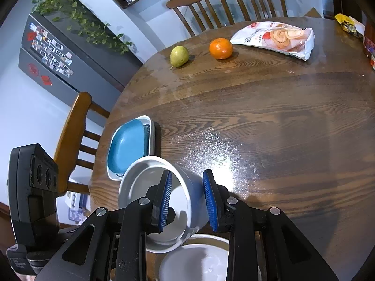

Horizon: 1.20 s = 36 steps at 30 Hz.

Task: Organize plates and bowls

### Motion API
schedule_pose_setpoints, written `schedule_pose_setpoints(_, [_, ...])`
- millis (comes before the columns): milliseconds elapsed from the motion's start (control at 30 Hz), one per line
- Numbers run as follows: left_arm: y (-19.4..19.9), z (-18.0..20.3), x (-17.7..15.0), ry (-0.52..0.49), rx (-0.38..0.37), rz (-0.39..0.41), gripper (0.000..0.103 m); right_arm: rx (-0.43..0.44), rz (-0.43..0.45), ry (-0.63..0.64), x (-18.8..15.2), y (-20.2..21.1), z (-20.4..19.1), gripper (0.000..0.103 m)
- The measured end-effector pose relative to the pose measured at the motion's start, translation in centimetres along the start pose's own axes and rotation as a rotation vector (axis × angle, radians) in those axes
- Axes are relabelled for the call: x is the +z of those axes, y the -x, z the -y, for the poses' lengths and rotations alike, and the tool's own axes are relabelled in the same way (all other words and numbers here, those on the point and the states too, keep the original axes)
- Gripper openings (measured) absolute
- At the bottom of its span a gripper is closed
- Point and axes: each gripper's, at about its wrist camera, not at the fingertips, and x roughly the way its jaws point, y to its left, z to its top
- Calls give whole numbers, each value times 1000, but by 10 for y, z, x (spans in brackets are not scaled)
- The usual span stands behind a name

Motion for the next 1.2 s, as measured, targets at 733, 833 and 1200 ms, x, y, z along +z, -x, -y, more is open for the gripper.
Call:
schedule_pose_setpoints(733, [28, 14, -22, -46, -43, 14, 31, -16, 44, 52, -13, 38, -20, 31])
schedule_pose_setpoints(833, [30, 16, -25, -54, -49, 10, 31, -17, 56, 56, -14, 44, -21, 31])
schedule_pose_setpoints(1200, [28, 25, -37, -94, -52, -30, 31, -33, 54, 41, -27, 56, -17, 31])
